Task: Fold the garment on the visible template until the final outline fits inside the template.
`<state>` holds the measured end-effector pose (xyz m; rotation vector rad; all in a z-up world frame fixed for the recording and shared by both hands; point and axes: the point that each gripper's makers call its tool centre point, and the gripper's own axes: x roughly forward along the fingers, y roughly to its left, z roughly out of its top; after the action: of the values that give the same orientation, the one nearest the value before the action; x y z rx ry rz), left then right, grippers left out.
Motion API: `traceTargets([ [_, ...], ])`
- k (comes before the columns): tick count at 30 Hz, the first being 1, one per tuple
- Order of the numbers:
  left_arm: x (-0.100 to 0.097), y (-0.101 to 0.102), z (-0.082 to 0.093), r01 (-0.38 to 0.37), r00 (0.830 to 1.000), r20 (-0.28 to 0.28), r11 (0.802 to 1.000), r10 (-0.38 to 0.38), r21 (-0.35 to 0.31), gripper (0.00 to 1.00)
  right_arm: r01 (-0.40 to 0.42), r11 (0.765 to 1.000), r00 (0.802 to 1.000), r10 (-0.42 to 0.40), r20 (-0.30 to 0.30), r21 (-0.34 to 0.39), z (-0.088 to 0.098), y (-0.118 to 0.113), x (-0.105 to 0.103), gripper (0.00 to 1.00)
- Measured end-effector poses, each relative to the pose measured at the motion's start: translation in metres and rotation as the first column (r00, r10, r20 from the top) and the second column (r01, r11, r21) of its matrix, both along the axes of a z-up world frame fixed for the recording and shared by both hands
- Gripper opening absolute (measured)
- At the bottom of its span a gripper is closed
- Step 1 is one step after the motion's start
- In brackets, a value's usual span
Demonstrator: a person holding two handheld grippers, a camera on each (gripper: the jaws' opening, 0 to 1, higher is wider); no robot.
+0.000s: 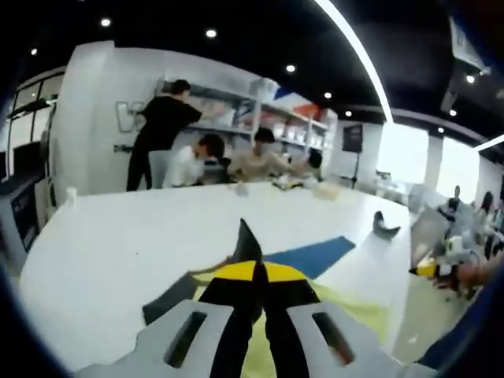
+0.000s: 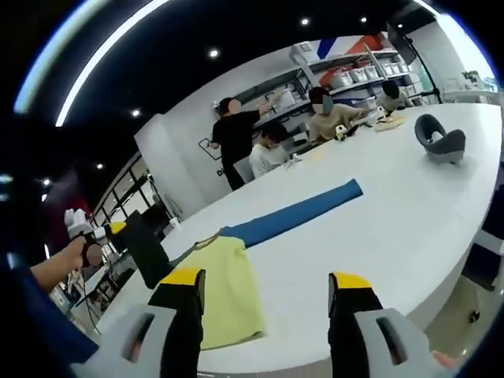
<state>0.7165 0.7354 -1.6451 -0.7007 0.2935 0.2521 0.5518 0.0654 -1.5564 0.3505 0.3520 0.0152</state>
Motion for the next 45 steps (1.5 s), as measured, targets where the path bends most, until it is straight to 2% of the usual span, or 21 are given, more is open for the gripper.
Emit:
traceTargets([
  [5, 0.006, 0.010, -0.008, 0.011, 1.000, -0.018, 1.000, -0.011, 0.011, 0.02, 0.009, 1.000, 1.000, -0.008, -0.019, 0.006, -0.007, -0.001, -0.002, 0.61],
  [14, 0.001, 0.025, -0.023, -0.014, 0.998, -0.057, 0.999, 0.017, 0.040, 0.02, -0.024, 1.000, 1.000, 0.024, -0.008, 0.017, -0.002, 0.021, 0.015, 0.61],
  [15, 0.000, 0.033, -0.024, -0.025, 0.998, -0.059, 0.999, 0.027, 0.043, 0.02, -0.029, 0.999, 1.000, 0.030, -0.005, 0.025, -0.002, 0.025, 0.016, 0.61],
  [20, -0.002, 0.042, -0.028, -0.028, 0.996, -0.078, 0.996, 0.035, 0.089, 0.02, -0.025, 0.998, 1.000, 0.026, -0.016, 0.055, -0.009, 0.029, 0.011, 0.61],
  [22, -0.002, 0.041, -0.027, -0.030, 0.997, -0.073, 0.996, 0.036, 0.088, 0.02, -0.018, 0.998, 1.000, 0.019, -0.019, 0.060, -0.012, 0.028, 0.007, 0.61],
  [25, 0.004, 0.042, -0.013, -0.028, 0.999, -0.041, 0.994, 0.032, 0.108, 0.02, -0.001, 0.997, 1.000, 0.003, -0.024, 0.078, -0.018, 0.022, 0.002, 0.61],
  [26, 0.007, 0.039, -0.004, -0.010, 0.999, -0.029, 0.993, 0.014, 0.116, 0.02, 0.014, 0.995, 1.000, -0.012, -0.022, 0.095, -0.021, 0.017, 0.000, 0.61],
  [29, 0.017, 0.020, 0.040, 0.039, 0.998, 0.032, 0.987, -0.045, 0.156, 0.02, 0.011, 0.992, 1.000, -0.007, -0.029, 0.122, -0.027, 0.014, 0.001, 0.61],
  [30, 0.023, 0.001, 0.061, 0.104, 0.992, 0.048, 0.973, -0.116, 0.204, 0.02, 0.006, 0.992, 1.000, -0.003, -0.021, 0.130, -0.029, 0.009, 0.004, 0.61],
  [31, 0.027, -0.011, 0.070, 0.142, 0.986, 0.051, 0.960, -0.159, 0.240, 0.02, 0.004, 0.990, 1.000, -0.002, -0.013, 0.142, -0.028, 0.008, 0.005, 0.61],
  [33, 0.034, -0.021, 0.081, 0.178, 0.978, 0.066, 0.951, -0.200, 0.254, 0.02, 0.003, 0.989, 1.000, -0.002, -0.007, 0.150, -0.026, 0.008, 0.007, 0.61],
  [34, 0.041, -0.047, 0.098, 0.234, 0.961, 0.081, 0.935, -0.263, 0.266, 0.02, 0.003, 0.988, 1.000, -0.003, -0.002, 0.154, -0.024, 0.009, 0.008, 0.61],
  [35, 0.045, -0.065, 0.110, 0.268, 0.949, 0.082, 0.914, -0.305, 0.306, 0.02, -0.001, 0.987, 1.000, 0.000, 0.004, 0.163, -0.025, 0.006, 0.009, 0.61],
  [36, 0.055, -0.087, 0.126, 0.309, 0.928, 0.101, 0.893, -0.359, 0.327, 0.02, -0.004, 0.984, 1.000, 0.002, 0.014, 0.177, -0.026, 0.003, 0.010, 0.61],
  [37, 0.056, -0.093, 0.130, 0.317, 0.924, 0.106, 0.890, -0.368, 0.326, 0.02, -0.004, 0.983, 1.000, 0.000, 0.020, 0.183, -0.025, -0.002, 0.011, 0.61],
  [38, 0.059, -0.107, 0.139, 0.339, 0.912, 0.112, 0.879, -0.394, 0.334, 0.02, -0.008, 0.982, 0.999, 0.002, 0.032, 0.190, -0.023, -0.005, 0.012, 0.61],
  [39, 0.058, -0.133, 0.152, 0.374, 0.892, 0.116, 0.858, -0.436, 0.351, 0.02, -0.013, 0.981, 0.999, 0.007, 0.034, 0.191, -0.023, -0.007, 0.014, 0.61],
  [40, 0.058, -0.141, 0.155, 0.400, 0.874, 0.116, 0.836, -0.471, 0.375, 0.02, -0.014, 0.981, 0.999, 0.008, 0.035, 0.192, -0.024, -0.009, 0.014, 0.61],
  [41, 0.057, -0.163, 0.162, 0.436, 0.853, 0.113, 0.815, -0.510, 0.382, 0.02, -0.016, 0.979, 0.999, 0.008, 0.041, 0.202, -0.023, -0.010, 0.016, 0.61],
  [43, 0.059, -0.181, 0.164, 0.477, 0.826, 0.092, 0.776, -0.556, 0.413, 0.02, -0.018, 0.978, 0.999, 0.008, 0.048, 0.209, -0.023, -0.010, 0.018, 0.61],
  [45, 0.059, -0.205, 0.174, 0.504, 0.801, 0.101, 0.755, -0.590, 0.418, 0.02, -0.046, 0.982, 0.998, 0.036, 0.057, 0.182, -0.022, -0.009, 0.017, 0.61],
])
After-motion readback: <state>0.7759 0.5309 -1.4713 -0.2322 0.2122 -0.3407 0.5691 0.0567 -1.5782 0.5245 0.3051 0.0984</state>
